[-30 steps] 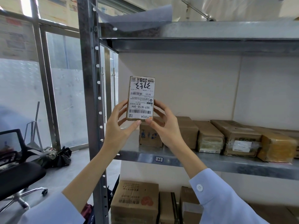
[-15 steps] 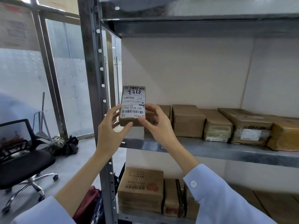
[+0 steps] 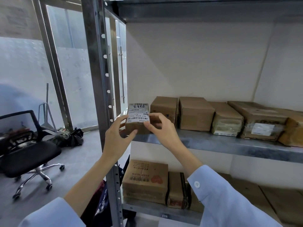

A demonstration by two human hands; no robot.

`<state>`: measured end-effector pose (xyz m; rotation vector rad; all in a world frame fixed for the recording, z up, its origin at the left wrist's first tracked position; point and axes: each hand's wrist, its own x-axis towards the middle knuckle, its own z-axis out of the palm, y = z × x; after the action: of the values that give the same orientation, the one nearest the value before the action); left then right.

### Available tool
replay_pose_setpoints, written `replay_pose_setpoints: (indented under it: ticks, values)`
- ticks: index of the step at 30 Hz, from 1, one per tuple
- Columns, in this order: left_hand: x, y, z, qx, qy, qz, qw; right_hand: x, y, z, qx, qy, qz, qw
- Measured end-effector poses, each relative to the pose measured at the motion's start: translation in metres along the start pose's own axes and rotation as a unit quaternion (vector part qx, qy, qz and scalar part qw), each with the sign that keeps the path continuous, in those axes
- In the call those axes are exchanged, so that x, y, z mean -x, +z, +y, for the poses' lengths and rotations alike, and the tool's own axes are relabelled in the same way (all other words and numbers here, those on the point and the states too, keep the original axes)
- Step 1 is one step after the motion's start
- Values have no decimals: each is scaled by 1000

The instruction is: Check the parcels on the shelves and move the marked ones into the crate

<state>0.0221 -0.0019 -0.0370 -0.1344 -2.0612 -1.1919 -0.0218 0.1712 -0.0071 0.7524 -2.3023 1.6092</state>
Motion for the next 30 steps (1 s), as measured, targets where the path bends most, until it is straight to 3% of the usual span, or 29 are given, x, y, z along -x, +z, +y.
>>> replay_pose_setpoints:
  ticks: [5,9,16,30]
  values:
    - [-8,-3,3,-49,-9,-2,999,-2,1,3,79,-56,14,995]
    - [-8,-9,10,-127,63,-1,990,1,5,4,151,-132,39,979]
    - [-8,-17,15,-339,159,-23,927,0,12,-1,276,-176,59,943]
    - [-10,-17,12,-327,126,-41,936,-24,30,-1,324,-138,73,933]
